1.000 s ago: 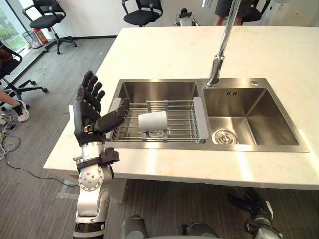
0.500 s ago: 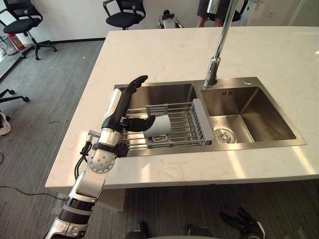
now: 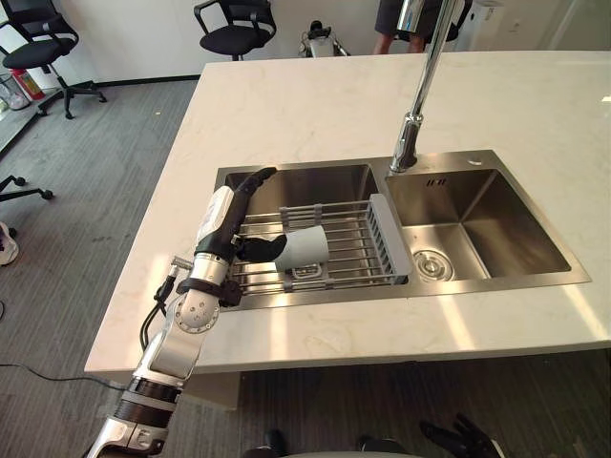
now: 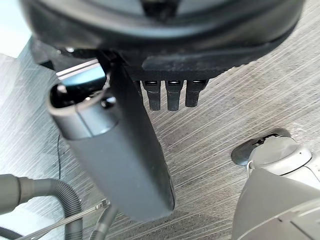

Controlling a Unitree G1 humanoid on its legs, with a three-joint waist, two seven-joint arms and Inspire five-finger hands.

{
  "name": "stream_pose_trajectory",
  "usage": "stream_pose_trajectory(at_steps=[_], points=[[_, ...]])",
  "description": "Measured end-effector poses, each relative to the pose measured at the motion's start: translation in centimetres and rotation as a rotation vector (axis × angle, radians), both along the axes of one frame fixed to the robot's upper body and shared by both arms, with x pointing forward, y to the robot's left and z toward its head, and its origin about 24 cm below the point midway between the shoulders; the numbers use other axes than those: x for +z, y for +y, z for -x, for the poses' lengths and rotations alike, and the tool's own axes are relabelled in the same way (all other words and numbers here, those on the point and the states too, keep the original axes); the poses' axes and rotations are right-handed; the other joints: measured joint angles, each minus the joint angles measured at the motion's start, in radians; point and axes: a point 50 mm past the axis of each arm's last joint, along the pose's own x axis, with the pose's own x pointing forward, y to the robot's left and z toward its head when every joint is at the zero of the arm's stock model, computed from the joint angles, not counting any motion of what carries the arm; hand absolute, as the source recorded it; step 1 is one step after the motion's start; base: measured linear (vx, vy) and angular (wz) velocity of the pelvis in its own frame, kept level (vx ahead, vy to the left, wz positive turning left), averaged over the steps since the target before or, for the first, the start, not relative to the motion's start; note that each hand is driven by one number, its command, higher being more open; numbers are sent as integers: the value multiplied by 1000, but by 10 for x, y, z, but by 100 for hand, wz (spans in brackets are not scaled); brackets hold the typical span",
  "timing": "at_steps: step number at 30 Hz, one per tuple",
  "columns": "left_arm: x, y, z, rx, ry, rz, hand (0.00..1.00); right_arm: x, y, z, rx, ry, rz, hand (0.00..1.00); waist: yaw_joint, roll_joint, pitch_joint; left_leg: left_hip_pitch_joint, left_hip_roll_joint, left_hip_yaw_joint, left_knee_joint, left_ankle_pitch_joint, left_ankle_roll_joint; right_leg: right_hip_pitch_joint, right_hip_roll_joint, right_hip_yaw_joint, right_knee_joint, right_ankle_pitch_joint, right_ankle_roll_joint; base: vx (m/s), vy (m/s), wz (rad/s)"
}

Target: Walk over to the sink, pick up the cup, carry it to the dishwasher, place the cup inside the dishwasher, then close the dishwasher door

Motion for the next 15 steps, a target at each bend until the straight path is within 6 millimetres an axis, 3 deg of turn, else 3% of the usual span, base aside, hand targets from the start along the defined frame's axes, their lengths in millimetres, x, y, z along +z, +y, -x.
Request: stream_pose_trajectory(at_steps=[7, 15], points=[[-4, 15, 0, 8, 38, -175, 90, 1, -1, -1, 9, 0, 7, 90, -1, 2, 1, 14, -6, -9, -34, 17, 4, 15, -1, -3, -28, 13, -3, 4, -5, 2], [-8, 10, 1, -54, 86, -225, 90, 2, -5, -3, 28, 2, 22, 90, -2, 16, 5, 24, -10, -13, -74, 45, 5, 10, -1, -4, -35, 19, 1, -29, -8, 1]])
